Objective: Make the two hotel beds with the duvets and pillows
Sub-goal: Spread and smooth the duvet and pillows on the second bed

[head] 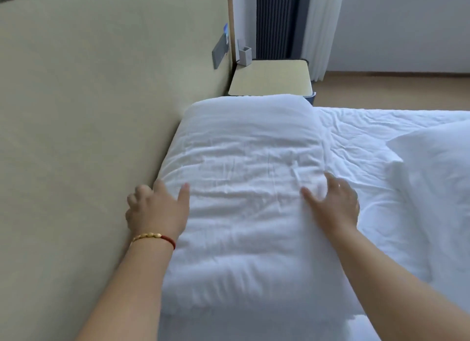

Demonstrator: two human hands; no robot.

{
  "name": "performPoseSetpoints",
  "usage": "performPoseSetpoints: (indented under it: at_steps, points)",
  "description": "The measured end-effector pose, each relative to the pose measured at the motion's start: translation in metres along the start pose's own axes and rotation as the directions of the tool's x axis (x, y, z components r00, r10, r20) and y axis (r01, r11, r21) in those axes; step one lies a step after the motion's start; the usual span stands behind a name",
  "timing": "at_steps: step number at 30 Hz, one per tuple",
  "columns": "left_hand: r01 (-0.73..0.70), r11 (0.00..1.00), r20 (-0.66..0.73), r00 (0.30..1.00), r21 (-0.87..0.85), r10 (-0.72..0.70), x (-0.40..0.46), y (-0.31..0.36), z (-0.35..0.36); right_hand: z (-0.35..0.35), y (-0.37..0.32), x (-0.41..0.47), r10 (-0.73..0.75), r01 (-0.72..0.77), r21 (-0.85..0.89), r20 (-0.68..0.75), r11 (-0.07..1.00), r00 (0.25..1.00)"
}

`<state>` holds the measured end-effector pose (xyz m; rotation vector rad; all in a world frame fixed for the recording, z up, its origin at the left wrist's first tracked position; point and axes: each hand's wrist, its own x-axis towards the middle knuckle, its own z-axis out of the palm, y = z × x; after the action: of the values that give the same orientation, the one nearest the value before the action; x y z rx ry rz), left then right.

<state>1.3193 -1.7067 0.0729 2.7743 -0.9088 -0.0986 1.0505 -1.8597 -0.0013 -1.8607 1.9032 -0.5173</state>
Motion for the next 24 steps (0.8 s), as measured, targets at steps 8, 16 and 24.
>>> performPoseSetpoints:
  at_steps: [8, 16, 24]
  points:
    - [-0.409, 0.913, 0.211, 0.891, -0.017, 0.403, 0.013, 0.144, 0.041, 0.029, -0.013, 0.012, -0.040, -0.236, 0.467, 0.507, 0.852, 0.861]
    - [-0.491, 0.866, 0.383, 0.820, 0.093, 0.424, -0.003, 0.194, 0.109, 0.012, 0.058, 0.023, 0.188, -0.306, 0.380, 0.318, 0.873, 0.929]
    - [-0.467, 0.883, 0.470, 0.770, -0.046, 0.432, -0.044, 0.233, 0.121, -0.020, 0.103, -0.009, 0.237, -0.478, 0.124, 0.743, 0.870, 0.625]
